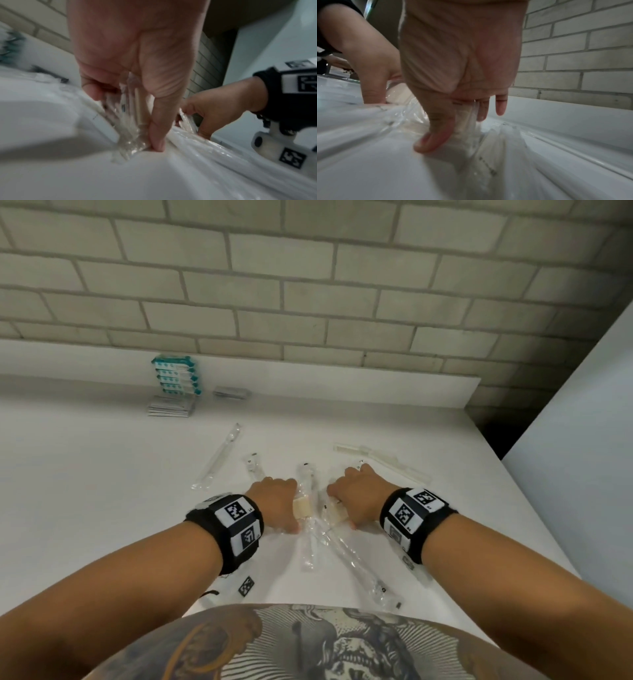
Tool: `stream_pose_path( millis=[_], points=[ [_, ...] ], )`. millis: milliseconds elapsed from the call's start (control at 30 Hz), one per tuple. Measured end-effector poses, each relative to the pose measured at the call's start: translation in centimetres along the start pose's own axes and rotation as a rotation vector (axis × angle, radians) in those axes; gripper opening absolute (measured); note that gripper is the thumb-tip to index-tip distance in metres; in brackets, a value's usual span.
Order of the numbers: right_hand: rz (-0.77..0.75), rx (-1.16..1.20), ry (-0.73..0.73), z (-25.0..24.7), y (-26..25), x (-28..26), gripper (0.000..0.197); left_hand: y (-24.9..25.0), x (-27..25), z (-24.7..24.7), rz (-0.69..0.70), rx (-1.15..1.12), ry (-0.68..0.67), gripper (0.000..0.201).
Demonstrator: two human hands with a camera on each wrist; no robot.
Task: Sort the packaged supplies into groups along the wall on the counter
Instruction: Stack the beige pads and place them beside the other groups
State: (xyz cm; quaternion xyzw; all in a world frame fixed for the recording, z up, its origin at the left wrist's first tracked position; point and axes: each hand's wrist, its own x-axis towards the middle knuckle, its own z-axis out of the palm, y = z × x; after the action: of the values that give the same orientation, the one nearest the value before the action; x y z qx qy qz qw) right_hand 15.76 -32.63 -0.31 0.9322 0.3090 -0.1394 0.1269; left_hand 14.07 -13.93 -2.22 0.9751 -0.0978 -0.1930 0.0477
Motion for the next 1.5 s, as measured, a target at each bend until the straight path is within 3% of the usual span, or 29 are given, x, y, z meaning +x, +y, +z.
stream_pose_path(
  millis=[67, 100, 200, 267, 333, 400, 467, 567, 633, 667, 767, 967, 1133, 1233, 1400, 1500],
  points=[
    [0.018, 0.112, 0.074, 0.2, 1.1, -0.1, 0.018, 0.1, 0.0, 0.0, -0.001, -0.006, 0.029, 0.048],
    [0.073, 0.275, 0.116, 0.2, 2.0, -0.3, 0.015, 0.2, 0.0, 0.0, -0.007, -0.021, 0.049, 0.046],
    [0.248, 0.802, 0.340, -1.0, 4.9, -1.6, 0.003, 0.3, 0.0, -0.4, -0.024, -0.233, 0.130, 0.066],
    [0.377, 0.921, 0.400, -1.6, 7.1, -2.4, 0.012, 0.2, 0.0, -1.3, -0.040, -0.516, 0.196, 0.074],
    [0.495, 1.039, 0.274, -1.8, 8.5, -3.0, 0.021, 0.3, -0.2, -2.6, -0.011, -0.789, 0.299, 0.065],
    [0.553, 1.114, 0.057, -1.5, 8.7, -3.5, 0.030, -0.2, -0.5, -3.8, -0.012, -0.979, 0.395, 0.044],
    [0.560, 1.032, -0.115, -1.3, 7.7, -3.7, 0.042, -2.3, -0.5, -5.0, -0.072, -1.063, 0.485, 0.035],
    [0.561, 0.857, -0.052, -0.2, 6.7, -3.0, 0.044, -6.6, -0.4, -5.5, -0.317, -1.046, 0.504, 0.058],
    [0.536, 0.943, 0.087, 0.3, 6.4, -2.6, 0.032, -8.8, -0.9, -4.3, -0.500, -0.935, 0.416, 0.070],
    [0.519, 1.007, 0.152, 0.4, 6.1, -2.4, 0.026, -9.3, -1.0, -3.4, -0.523, -0.937, 0.355, 0.072],
    [0.468, 1.195, 0.303, -0.3, 4.2, -2.2, 0.013, -9.1, -0.3, -0.7, -0.439, -1.000, 0.329, 0.075],
    [0.384, 1.468, 0.383, -2.2, -0.1, -0.5, 0.014, -2.7, -0.5, -0.7, -0.129, -1.371, 0.199, 0.043],
    [0.256, 1.720, 0.418, -3.9, -2.5, -0.1, 0.010, -3.2, -2.2, -2.6, 0.031, -1.835, 0.138, 0.041],
    [0.209, 1.813, 0.435, -5.3, -4.4, 0.6, 0.016, -4.2, -3.8, -3.6, 0.144, -1.941, 0.059, 0.033],
    [0.182, 1.901, 0.433, -7.4, -7.7, 2.5, 0.025, -6.8, -5.5, -3.6, 0.176, -2.032, 0.076, 0.032],
    [0.172, 1.924, 0.434, -8.3, -9.4, 3.4, 0.029, -8.4, -6.6, -3.7, 0.117, -2.106, 0.040, 0.023]
  ],
)
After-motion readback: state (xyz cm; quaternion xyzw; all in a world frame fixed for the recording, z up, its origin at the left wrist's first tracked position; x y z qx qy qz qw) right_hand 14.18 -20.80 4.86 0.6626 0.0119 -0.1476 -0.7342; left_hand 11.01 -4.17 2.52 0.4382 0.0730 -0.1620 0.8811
